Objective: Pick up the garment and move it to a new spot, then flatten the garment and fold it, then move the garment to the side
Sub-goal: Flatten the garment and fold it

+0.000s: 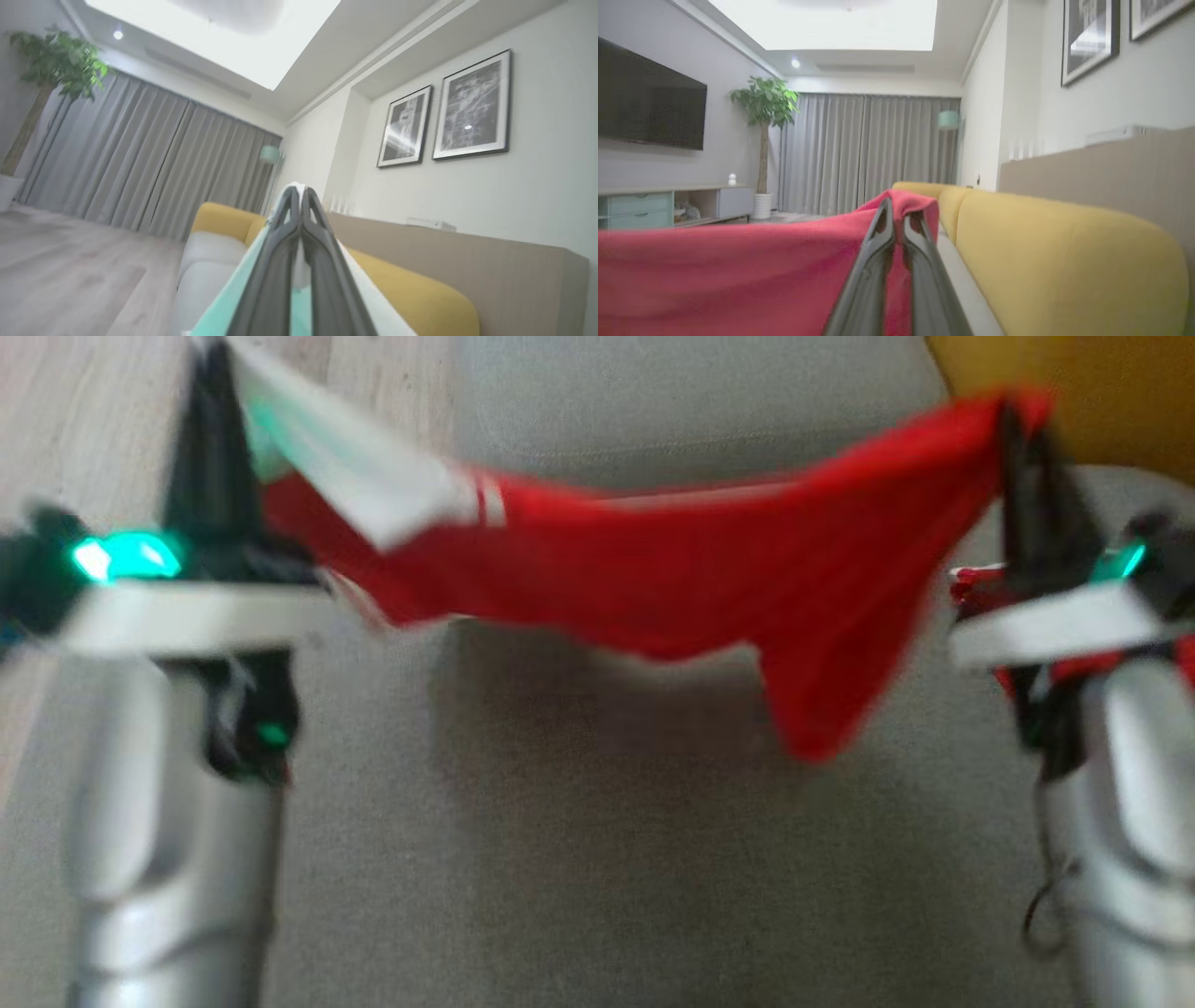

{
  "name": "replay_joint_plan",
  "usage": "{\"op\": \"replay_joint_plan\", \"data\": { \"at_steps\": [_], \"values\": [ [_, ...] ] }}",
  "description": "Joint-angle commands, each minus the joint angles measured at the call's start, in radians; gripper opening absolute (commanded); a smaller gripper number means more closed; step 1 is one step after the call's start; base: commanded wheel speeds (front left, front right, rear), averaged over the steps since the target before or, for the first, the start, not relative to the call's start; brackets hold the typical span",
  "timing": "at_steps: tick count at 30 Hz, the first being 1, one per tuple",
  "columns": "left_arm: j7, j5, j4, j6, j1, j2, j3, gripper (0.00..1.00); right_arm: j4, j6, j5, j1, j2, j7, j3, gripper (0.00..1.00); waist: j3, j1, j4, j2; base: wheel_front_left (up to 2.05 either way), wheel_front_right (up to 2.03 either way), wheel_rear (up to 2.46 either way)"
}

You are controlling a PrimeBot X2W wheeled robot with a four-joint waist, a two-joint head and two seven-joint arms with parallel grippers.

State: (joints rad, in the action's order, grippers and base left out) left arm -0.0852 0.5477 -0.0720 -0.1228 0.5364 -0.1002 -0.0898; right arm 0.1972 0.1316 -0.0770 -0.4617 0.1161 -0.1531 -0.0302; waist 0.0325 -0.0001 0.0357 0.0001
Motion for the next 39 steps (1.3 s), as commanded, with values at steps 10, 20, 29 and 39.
{"op": "replay_joint_plan", "data": {
  "at_steps": [10, 20, 29, 39],
  "values": [
    [0.182, 0.075, 0.168, 0.056, 0.237, -0.124, 0.122, 0.00, -0.178, -0.001, -0.113, -0.179, 0.145, 0.147, -0.139, 0.00, -0.003, 0.0001, 0.003, -0.0001, 0.00, 0.00, 0.00],
    [0.274, 0.049, 0.040, 0.071, 0.328, -0.227, 0.138, 0.00, -0.167, -0.001, -0.191, -0.301, 0.203, 0.264, -0.152, 0.00, -0.243, 0.0001, 0.014, -0.0001, 0.00, 0.00, 0.00],
    [0.160, -0.067, -0.303, 0.045, 0.768, -0.303, 0.085, 0.00, 0.191, -0.001, -0.107, -0.775, 0.225, 0.170, -0.262, 0.00, -0.484, 0.0001, 0.037, -0.0001, 0.00, 0.00, 0.00],
    [-0.071, -0.128, -0.645, 0.007, 1.050, -0.295, 0.005, 0.00, 0.623, -0.001, 0.092, -1.067, 0.113, -0.075, -0.169, 0.00, -0.511, 0.0001, 0.010, -0.0001, 0.00, 0.00, 0.00]
  ]
}}
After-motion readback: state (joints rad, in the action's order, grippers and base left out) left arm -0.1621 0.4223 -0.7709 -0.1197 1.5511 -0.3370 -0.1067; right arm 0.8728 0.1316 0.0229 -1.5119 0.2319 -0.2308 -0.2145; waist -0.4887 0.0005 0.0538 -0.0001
